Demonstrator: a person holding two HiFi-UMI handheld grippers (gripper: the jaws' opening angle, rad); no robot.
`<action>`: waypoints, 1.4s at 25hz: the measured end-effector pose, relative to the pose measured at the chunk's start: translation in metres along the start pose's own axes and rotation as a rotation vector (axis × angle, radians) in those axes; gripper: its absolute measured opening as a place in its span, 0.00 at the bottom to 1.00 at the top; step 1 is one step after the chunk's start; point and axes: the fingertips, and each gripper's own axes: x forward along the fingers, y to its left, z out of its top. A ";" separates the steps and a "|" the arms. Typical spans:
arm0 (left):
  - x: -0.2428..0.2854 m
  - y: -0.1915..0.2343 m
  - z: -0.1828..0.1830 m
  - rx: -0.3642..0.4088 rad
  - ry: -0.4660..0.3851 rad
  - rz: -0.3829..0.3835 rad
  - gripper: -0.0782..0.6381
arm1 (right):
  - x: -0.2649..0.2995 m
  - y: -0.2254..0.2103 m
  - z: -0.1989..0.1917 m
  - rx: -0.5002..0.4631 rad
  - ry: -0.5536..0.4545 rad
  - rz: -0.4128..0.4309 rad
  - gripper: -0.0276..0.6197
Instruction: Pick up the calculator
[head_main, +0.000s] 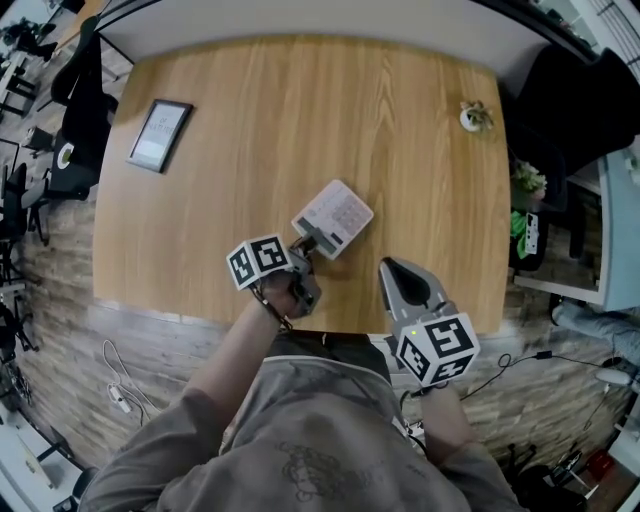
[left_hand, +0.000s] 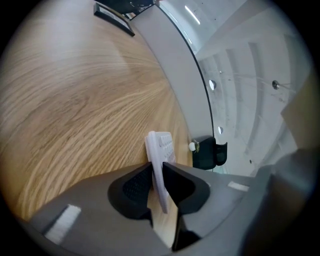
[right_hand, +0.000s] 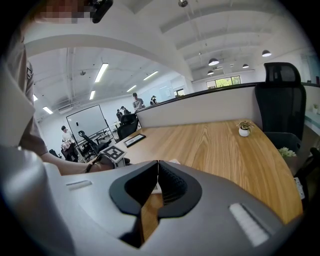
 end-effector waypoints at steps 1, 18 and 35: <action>0.000 -0.001 0.001 -0.006 -0.003 -0.003 0.19 | -0.001 -0.001 0.000 0.001 0.000 -0.003 0.06; -0.093 -0.118 0.063 0.155 -0.142 -0.165 0.18 | -0.039 0.017 0.085 -0.061 -0.116 -0.051 0.06; -0.239 -0.234 0.122 0.523 -0.457 -0.246 0.18 | -0.113 0.070 0.201 -0.223 -0.378 -0.056 0.06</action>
